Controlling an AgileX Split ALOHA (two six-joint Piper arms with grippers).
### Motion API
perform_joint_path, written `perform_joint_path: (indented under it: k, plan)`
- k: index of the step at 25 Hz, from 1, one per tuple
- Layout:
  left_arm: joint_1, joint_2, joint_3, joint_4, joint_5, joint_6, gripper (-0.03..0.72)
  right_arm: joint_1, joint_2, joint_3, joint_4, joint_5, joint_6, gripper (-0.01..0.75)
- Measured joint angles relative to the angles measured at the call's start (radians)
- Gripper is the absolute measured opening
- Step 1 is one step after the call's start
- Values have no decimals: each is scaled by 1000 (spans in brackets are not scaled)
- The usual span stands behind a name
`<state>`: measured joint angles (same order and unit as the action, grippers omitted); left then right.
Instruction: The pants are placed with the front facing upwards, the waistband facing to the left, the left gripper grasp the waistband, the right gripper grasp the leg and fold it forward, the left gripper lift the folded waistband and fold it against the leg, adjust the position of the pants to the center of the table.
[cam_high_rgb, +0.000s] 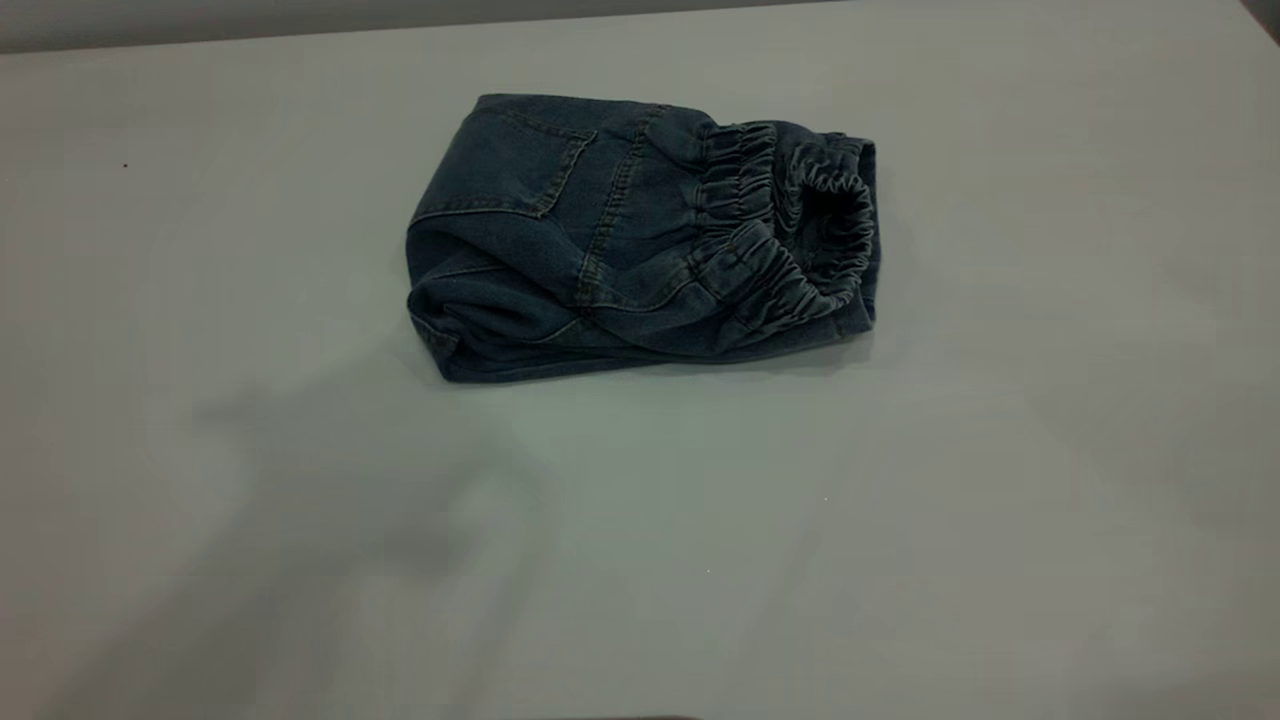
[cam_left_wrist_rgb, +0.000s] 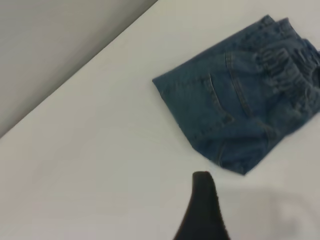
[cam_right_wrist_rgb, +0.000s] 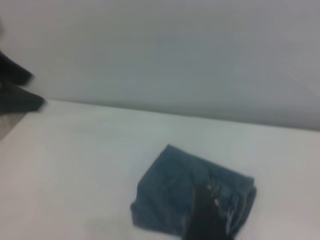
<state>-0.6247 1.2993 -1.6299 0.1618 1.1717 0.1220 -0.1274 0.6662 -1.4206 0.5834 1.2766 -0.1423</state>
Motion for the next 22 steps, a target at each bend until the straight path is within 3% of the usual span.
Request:
perform_joint_path:
  k: [13,22]
  plan:
    - [0,-590,514,-111,0,-22,519,0,-389,391,-58,0,-1,438]
    - [0,-937,774,-162,0,4,519,0,-603,712,-257,-10,-1,438]
